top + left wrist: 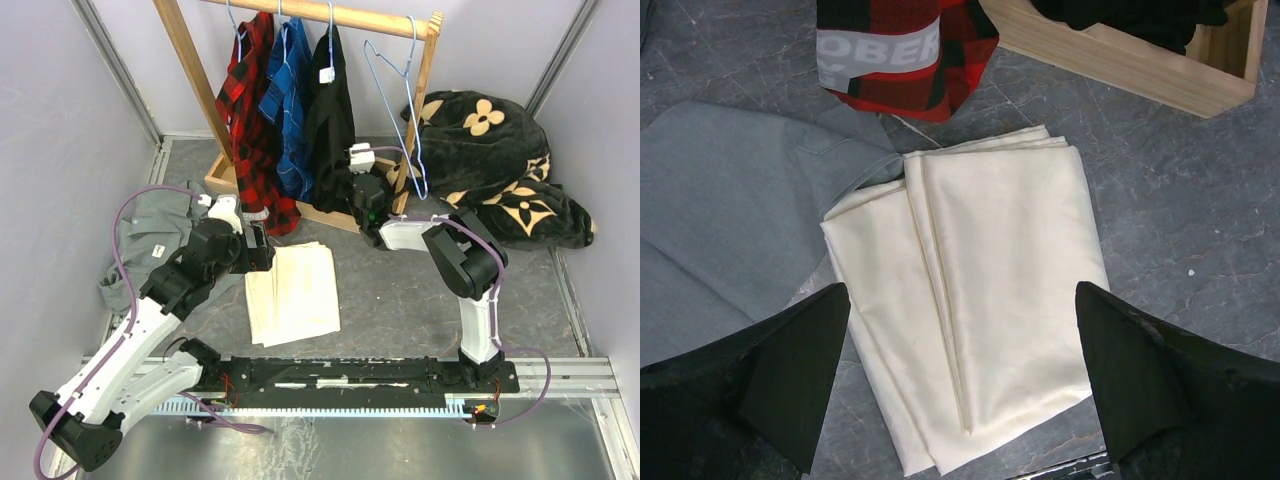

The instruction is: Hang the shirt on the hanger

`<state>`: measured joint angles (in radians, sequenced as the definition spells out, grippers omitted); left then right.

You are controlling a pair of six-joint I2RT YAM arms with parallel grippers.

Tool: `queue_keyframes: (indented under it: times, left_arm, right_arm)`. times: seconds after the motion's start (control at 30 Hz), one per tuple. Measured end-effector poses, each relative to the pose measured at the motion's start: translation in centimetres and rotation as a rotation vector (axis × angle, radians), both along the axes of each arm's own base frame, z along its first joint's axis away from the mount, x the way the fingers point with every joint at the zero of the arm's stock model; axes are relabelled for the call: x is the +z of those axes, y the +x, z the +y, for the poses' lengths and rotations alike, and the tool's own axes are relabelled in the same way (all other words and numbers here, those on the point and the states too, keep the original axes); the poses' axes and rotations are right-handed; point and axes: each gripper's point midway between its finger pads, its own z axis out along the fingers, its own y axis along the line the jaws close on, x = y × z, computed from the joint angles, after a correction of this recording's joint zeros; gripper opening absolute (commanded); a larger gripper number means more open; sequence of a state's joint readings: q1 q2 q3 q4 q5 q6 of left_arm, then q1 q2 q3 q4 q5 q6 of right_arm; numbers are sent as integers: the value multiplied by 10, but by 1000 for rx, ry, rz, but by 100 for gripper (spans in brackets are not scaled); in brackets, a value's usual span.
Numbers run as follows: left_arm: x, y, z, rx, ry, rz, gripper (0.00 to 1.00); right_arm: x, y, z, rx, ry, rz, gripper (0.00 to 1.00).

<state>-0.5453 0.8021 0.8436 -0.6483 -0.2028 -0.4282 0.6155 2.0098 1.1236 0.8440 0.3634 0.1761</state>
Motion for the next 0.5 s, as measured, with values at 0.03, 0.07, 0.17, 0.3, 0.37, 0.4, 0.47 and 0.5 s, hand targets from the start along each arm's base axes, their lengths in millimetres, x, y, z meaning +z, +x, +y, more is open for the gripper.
queue_keyframes:
  times: [0.03, 0.07, 0.17, 0.3, 0.37, 0.4, 0.47, 0.5]
  left_arm:
    - [0, 0, 0, 0, 0, 1, 100]
    - [0, 0, 0, 0, 1, 2, 100]
    - [-1, 0, 0, 0, 2, 3, 100]
    - [-1, 0, 0, 0, 2, 2, 100]
    - [-1, 0, 0, 0, 2, 2, 100]
    - [-1, 0, 0, 0, 2, 2, 100]
    - [-1, 0, 0, 0, 2, 2, 100]
    - [-1, 0, 0, 0, 1, 2, 100]
  right_arm:
    - [1, 2, 9, 21, -1, -2, 1]
    - [2, 2, 18, 40, -3, -4, 1]
    - [0, 0, 47, 105, -21, 0, 2]
    - [-3, -7, 77, 178, -45, 4, 3]
    - [-5, -12, 83, 193, -57, 9, 4]
    - [-6, -13, 83, 196, -61, 9, 5]
    - [-12, -17, 79, 192, -75, 19, 8]
    - [-16, -20, 75, 189, -85, 27, 9]
